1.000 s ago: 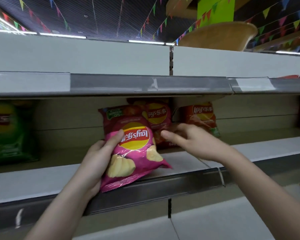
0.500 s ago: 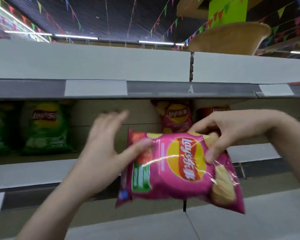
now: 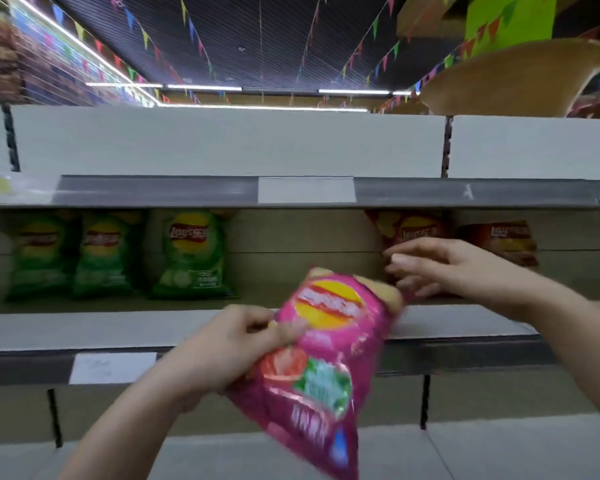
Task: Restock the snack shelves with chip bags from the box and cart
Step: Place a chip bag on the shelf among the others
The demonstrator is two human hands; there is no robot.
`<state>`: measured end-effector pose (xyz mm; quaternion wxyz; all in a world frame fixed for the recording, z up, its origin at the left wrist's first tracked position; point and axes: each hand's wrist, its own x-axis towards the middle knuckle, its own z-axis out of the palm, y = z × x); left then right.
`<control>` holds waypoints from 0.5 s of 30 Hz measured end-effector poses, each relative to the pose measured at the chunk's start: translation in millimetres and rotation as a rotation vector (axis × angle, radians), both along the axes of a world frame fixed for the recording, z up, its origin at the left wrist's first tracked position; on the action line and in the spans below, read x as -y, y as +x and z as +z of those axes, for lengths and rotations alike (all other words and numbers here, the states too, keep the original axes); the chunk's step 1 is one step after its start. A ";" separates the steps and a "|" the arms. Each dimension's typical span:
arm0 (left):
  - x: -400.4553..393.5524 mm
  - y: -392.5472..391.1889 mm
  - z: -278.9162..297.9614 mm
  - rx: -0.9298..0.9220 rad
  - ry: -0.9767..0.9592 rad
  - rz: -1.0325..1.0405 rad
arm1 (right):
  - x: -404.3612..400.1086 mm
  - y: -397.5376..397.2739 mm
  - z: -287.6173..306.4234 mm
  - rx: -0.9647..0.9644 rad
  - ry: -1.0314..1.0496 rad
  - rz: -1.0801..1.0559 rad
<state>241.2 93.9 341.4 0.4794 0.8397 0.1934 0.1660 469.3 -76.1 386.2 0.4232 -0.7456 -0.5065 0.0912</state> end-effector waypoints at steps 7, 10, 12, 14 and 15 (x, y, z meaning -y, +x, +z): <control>-35.8 39.7 13.9 0.248 -0.187 0.321 | -72.8 -24.3 -38.4 -0.441 0.028 -0.027; -55.7 74.0 17.3 0.295 -0.183 0.360 | -113.9 -27.1 -31.4 -0.332 -0.012 -0.029; -73.9 91.5 18.6 0.277 -0.136 0.410 | -141.3 -18.7 -27.9 -0.274 -0.068 -0.065; -94.3 103.8 19.4 0.279 -0.117 0.411 | -166.6 -7.4 -28.5 -0.223 -0.108 -0.070; -103.0 108.8 20.2 0.280 -0.106 0.403 | -177.5 -3.2 -29.1 -0.193 -0.090 -0.053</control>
